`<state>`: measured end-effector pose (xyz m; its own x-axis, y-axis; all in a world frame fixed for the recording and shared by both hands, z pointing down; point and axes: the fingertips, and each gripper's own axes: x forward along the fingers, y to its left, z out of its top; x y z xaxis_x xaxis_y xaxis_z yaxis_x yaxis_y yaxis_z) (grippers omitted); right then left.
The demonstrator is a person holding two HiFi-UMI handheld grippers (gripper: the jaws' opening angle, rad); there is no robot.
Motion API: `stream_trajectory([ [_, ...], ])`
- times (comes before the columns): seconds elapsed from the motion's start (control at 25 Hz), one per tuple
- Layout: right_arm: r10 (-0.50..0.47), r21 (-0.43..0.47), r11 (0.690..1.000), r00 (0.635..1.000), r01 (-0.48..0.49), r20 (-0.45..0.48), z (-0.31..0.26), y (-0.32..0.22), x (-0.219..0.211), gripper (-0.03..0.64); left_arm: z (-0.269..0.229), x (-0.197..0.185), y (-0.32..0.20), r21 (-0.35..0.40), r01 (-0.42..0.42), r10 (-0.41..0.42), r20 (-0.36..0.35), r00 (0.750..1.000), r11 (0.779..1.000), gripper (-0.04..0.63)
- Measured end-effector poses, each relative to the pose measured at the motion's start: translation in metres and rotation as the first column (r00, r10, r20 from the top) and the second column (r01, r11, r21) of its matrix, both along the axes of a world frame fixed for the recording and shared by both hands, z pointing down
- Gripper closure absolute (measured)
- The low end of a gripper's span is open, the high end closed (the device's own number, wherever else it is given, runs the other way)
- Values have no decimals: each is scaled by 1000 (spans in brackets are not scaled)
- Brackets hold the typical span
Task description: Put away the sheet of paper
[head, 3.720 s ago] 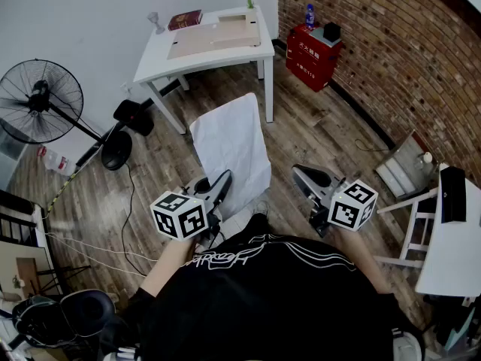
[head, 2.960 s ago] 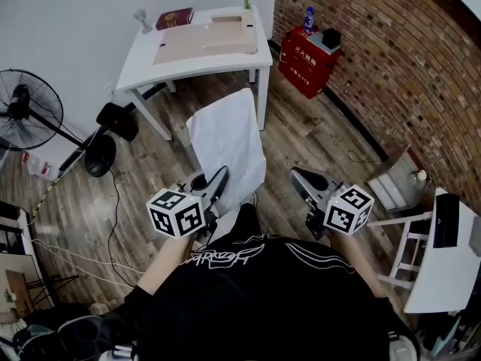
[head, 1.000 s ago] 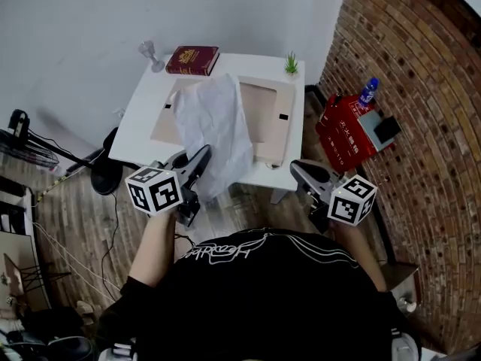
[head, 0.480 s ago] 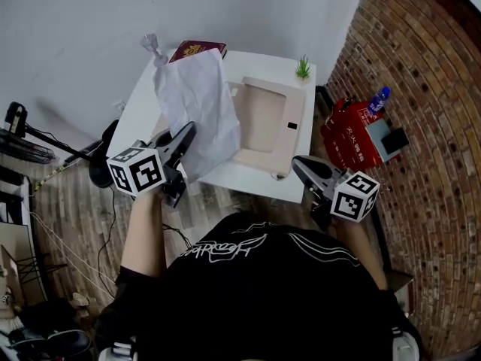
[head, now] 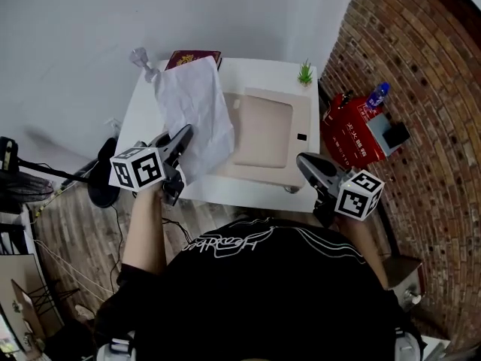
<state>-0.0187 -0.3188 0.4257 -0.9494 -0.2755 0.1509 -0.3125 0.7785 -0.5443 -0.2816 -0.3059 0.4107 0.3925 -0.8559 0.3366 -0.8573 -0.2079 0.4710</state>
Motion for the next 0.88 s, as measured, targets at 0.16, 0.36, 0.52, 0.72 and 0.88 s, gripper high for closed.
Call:
stream_trajectory([
  [0.16, 53, -16, 998, 998, -53, -21, 5, -2, -8, 616, 27, -15, -14, -53, -42, 40, -37, 998, 998, 563],
  [0.36, 114, -24, 993, 992, -116, -49, 15, -4, -18, 616, 55, -23, -29, -80, -112, 98, -162, 982, 990, 563],
  [0.52, 181, -47, 982, 982, -184, -57, 27, -2, -20, 615, 81, -29, -35, -137, -174, 140, -231, 963, 975, 563],
  [0.72, 237, -65, 968, 968, -243, -83, 39, 3, -17, 616, 113, -34, -45, -203, -214, 156, -268, 951, 956, 563],
  [0.88, 268, -71, 959, 960, -273, -80, 43, 3, -17, 615, 139, -34, -51, -256, -227, 156, -269, 950, 940, 563],
])
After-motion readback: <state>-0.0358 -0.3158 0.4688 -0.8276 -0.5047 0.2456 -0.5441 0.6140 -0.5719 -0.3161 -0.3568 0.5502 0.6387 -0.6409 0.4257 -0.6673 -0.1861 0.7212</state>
